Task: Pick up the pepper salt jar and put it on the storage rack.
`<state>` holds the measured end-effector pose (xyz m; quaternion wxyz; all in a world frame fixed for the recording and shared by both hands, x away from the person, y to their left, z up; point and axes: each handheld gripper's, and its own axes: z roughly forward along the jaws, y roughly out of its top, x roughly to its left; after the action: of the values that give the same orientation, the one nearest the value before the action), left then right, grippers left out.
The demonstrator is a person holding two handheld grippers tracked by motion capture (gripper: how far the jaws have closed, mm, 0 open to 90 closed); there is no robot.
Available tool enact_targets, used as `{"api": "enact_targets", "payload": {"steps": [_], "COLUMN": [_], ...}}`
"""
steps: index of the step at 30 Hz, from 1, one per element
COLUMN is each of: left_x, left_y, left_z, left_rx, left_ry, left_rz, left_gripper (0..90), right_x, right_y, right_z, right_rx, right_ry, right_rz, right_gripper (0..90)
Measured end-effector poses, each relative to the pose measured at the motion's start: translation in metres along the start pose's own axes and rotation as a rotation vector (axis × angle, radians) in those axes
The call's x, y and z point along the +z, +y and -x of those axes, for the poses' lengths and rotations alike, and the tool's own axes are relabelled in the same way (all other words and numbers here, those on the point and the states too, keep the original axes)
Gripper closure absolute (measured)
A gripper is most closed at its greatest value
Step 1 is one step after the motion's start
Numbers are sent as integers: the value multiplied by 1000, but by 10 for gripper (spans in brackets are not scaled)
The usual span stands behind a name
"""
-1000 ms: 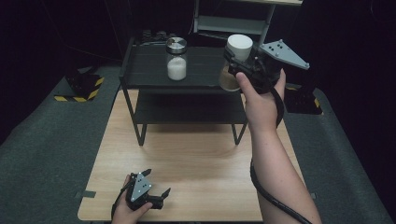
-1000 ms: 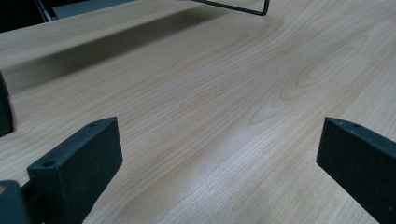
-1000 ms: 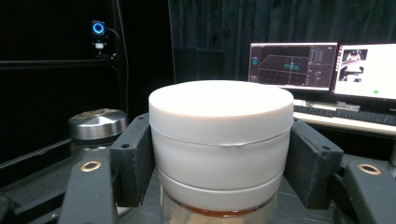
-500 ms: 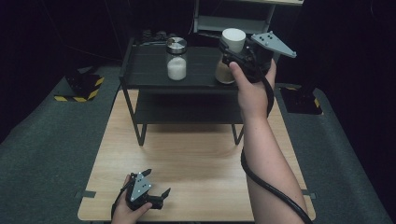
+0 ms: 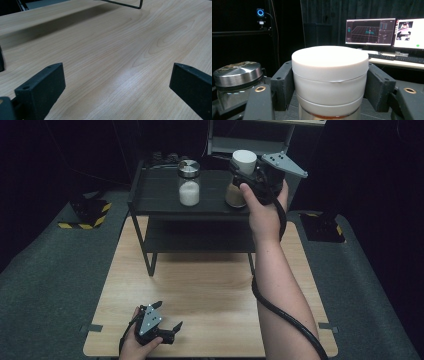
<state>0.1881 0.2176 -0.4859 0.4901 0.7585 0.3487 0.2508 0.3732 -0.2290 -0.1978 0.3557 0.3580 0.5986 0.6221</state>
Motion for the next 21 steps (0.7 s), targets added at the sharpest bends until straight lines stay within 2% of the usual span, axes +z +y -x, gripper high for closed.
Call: {"api": "enact_targets", "payload": {"steps": [12,21], "left_x": [-1,0], "left_y": [0,0], "left_z": [1,1], "left_rx": [12,5], "left_ry": [4,2], "left_rz": [0,-1], "left_gripper": [7,7], "right_x": [-2,-3], "right_y": [-1,-3], "right_z": [1,0], "right_rx": [-6,-15], "right_ry": [5,2], "right_rz": [2,8], "right_gripper": [336,336]}}
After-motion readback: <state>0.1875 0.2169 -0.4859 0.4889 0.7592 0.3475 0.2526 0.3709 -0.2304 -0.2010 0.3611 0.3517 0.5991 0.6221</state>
